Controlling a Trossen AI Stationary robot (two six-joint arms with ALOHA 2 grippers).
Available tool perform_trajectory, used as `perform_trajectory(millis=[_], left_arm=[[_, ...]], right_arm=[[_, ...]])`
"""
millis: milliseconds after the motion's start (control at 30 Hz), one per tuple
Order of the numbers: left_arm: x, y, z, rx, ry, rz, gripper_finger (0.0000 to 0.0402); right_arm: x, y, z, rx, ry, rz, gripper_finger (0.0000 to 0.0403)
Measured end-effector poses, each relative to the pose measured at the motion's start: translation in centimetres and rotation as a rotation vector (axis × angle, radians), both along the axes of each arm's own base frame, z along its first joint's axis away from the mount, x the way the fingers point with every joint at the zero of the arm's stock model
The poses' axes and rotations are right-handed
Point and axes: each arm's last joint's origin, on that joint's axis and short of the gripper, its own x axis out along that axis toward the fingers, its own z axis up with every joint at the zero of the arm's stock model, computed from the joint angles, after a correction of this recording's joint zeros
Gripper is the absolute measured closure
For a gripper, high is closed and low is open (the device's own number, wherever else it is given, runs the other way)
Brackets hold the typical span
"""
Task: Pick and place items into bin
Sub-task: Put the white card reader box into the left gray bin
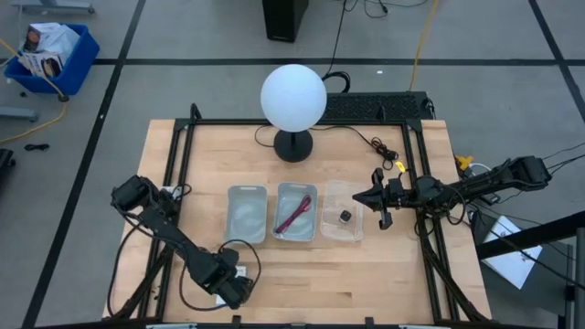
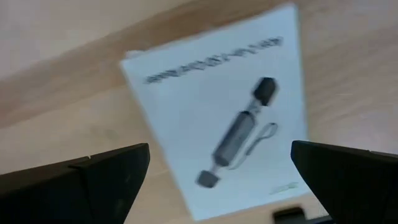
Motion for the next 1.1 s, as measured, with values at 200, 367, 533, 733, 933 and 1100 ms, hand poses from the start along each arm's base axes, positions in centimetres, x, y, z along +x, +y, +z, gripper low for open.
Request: perform_trajectory(millis=[200,367,533,733,933,1100], left_arm=[[-0.2,0.1,-1.4,0.011,-0.083,0.031,0.0002],[-0.3,0.3,-2.5,-0.004,-0.150,0.039,0.0002],[-0.4,0.5,-2.9,0.011,-0.169,0.061,0.0002],[-0.6,0.7,-3.3,0.026,-0.171,0.069,0.0012],[-0.8,0.9,-3.5,0.053,-0.178,0.057,0.0108],[-0.4,1.0,-3.6,0.102,-0.246,0.069,0.0214]], right_arm=[[0.0,0.0,0.0,0.000,0.000,0.000,0.0403],[0.0,0.0,0.0,0.004,0.000,0.001,0.0403],[0.0,0.0,0.0,0.004,0.000,0.000,0.0403],[0.0,0.0,0.0,0.003,0.004,0.000,0.0403],[0.0,0.0,-0.1,0.002,0.007,-0.001,0.0403],[0.0,0.0,-0.1,0.000,0.006,-0.003,0.0403]])
